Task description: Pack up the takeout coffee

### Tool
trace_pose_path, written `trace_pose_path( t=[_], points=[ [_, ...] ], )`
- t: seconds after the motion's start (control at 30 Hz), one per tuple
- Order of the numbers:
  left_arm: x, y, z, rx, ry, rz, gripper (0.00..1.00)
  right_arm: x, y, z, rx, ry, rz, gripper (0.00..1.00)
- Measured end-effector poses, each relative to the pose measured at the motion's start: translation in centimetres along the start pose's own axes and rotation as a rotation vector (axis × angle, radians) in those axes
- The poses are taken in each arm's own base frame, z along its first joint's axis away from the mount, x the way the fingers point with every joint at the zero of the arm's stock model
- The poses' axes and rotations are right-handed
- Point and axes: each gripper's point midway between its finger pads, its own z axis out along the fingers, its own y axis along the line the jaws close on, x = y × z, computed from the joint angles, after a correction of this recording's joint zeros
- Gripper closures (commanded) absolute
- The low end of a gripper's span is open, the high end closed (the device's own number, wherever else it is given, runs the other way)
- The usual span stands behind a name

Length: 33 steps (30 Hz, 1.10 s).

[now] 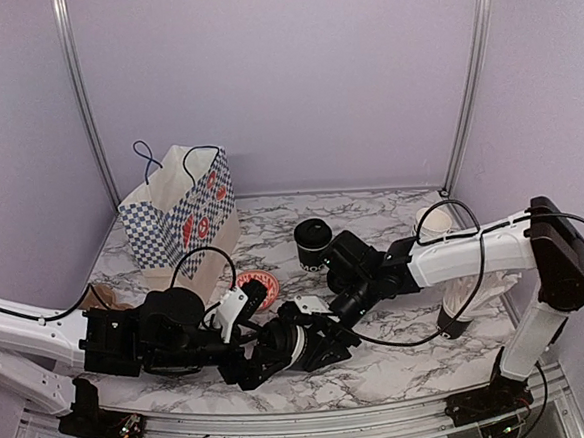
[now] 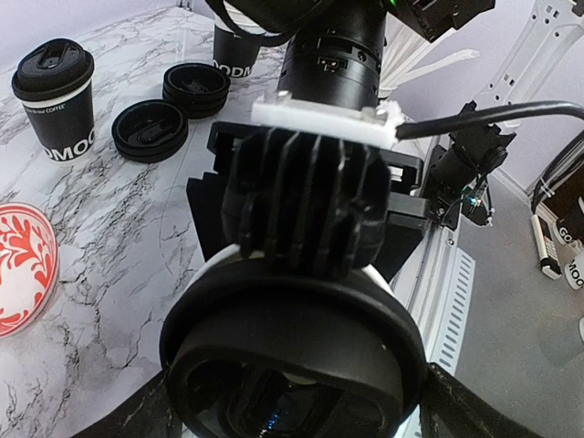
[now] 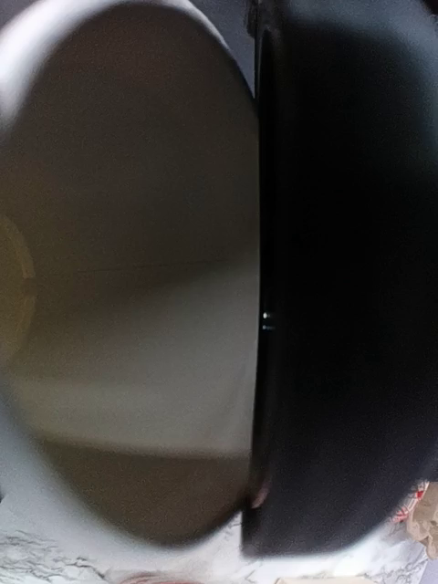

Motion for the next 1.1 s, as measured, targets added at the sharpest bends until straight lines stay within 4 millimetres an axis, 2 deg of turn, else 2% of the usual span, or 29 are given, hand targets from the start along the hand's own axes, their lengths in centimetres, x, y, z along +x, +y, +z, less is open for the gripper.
trace_pose_path(
  t=[0.27, 0.57, 0.7, 0.77, 0.97, 1.1],
  points=[
    [1.7, 1.6, 0.0, -0.068, 0.05, -0.002, 0.13, 0.8, -1.6, 2.8, -0.053, -0.053, -0.013, 0.27],
    [4.0, 3.2, 0.8, -0.143, 0.135, 0.022, 0.14, 1.9, -2.8, 4.5, -0.059, -0.058, 0.014, 0.17],
    [4.8, 3.3, 1.7, -0.156, 0.178, 0.037, 0.15, 1.9, -3.0, 4.6, -0.055, -0.064, 0.02, 0.12],
    [4.6, 3.2, 2.1, -0.157, 0.184, 0.044, 0.16, 1.9, -3.0, 4.6, -0.057, -0.069, 0.026, 0.02],
    [4.2, 3.0, 2.6, -0.158, 0.195, 0.054, 0.16, 2.3, -3.5, 3.9, -0.053, -0.076, 0.049, 0.01],
    [3.8, 2.9, 2.7, -0.162, 0.201, 0.067, 0.16, 2.8, -3.6, 2.3, -0.037, -0.066, 0.065, 0.01]
  ],
)
